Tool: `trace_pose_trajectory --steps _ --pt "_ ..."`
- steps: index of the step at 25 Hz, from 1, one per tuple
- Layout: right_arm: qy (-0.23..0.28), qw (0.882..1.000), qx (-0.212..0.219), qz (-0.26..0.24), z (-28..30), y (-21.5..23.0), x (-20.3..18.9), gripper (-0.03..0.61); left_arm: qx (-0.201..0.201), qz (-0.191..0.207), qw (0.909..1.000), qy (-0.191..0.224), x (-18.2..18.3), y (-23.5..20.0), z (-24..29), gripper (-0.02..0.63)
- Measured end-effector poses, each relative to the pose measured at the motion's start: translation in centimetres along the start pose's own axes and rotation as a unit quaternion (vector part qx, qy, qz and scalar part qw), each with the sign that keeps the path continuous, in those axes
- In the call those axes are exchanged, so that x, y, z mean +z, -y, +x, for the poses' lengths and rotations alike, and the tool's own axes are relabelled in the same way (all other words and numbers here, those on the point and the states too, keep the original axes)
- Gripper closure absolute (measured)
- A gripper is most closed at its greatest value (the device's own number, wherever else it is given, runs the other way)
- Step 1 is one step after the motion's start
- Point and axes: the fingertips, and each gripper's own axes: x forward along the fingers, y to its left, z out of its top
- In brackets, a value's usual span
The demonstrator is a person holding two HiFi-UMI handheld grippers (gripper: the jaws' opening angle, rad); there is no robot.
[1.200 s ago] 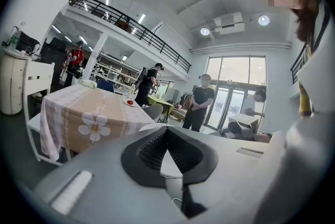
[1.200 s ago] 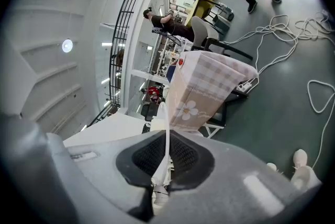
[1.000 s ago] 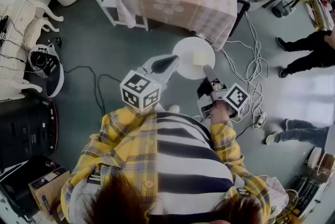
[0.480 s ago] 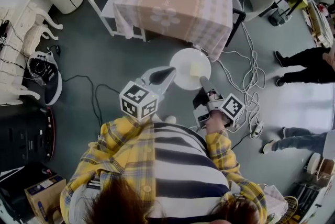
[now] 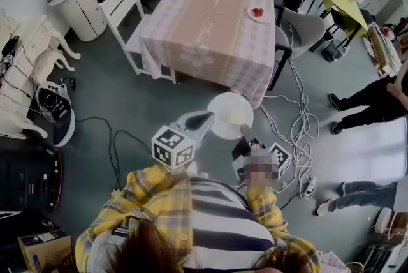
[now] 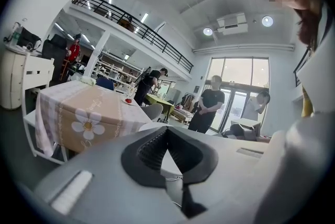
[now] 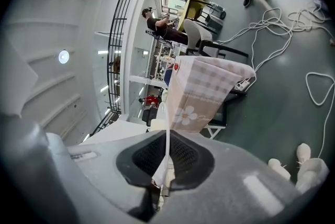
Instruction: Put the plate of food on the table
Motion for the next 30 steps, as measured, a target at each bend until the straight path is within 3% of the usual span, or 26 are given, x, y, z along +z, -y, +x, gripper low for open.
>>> trace_pose_trajectory --steps 13,25,30 --pt "0.009 1.0 -0.016 0.015 2.1 1.5 2.5 0.569 0.001 -0.008 0.9999 -0.013 0.9 -2.6 3.2 0.612" --pt "0.029 0.999 -0.027 0.006 10.5 0.1 8.9 0.569 0.004 -0.04 0.9992 -0.01 4.5 -10.5 9.3 0.612" --pt "0.042 0.999 -0.028 0.007 13.4 -0.8 10.9 0.569 -0.02 -0.035 0.9991 -0.014 6.5 -12.4 12.1 0.612"
